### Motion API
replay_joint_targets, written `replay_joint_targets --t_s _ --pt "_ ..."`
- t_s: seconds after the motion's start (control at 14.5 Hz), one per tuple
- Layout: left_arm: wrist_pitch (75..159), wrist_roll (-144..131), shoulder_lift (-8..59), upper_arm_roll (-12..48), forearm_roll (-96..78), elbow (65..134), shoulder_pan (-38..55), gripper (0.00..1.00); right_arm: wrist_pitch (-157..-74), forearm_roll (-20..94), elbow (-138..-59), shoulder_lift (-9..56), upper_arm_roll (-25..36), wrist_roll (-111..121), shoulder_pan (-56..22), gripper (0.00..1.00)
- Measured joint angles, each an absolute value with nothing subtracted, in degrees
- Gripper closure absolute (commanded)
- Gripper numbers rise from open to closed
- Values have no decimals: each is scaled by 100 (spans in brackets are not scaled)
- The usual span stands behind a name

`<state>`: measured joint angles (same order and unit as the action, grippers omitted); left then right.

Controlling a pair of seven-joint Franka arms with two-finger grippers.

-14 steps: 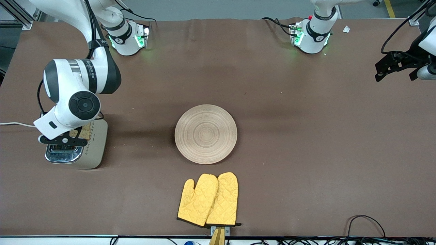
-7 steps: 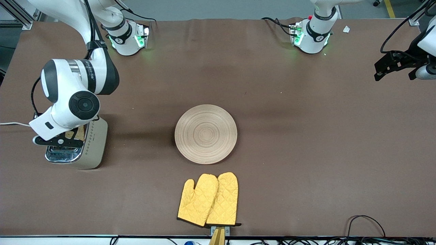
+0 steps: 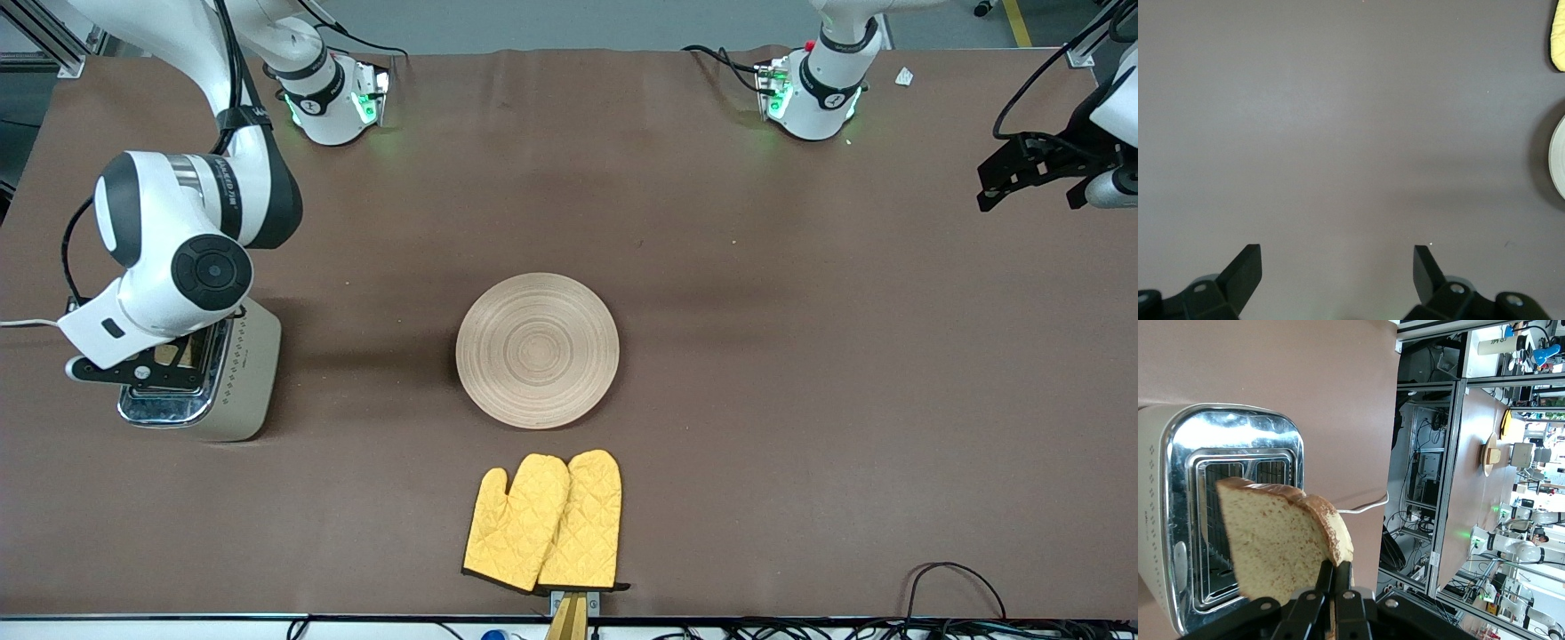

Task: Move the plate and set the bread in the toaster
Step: 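Lower the bread into the toaster slot with the right gripper, then open the right gripper to release the bread in the slot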

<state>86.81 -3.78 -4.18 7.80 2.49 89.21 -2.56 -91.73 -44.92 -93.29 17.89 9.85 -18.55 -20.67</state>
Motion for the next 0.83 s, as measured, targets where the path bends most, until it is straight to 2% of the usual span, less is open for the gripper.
replay_joint_targets --t_s 0.69,0.76,0.83 --pt "8672 -378 -417 780 249 8920 -257 0 -9537 -4492 -9404 2003 985 -1850 -2008 93" --pt "8672 -378 -417 780 249 8919 -257 0 -9607 -4492 -9404 2059 985 -1851 -1992 92" --pt "8672 -378 -416 780 249 8919 -257 0 -9672 -4492 -9404 2100 985 -1852 -1972 84"
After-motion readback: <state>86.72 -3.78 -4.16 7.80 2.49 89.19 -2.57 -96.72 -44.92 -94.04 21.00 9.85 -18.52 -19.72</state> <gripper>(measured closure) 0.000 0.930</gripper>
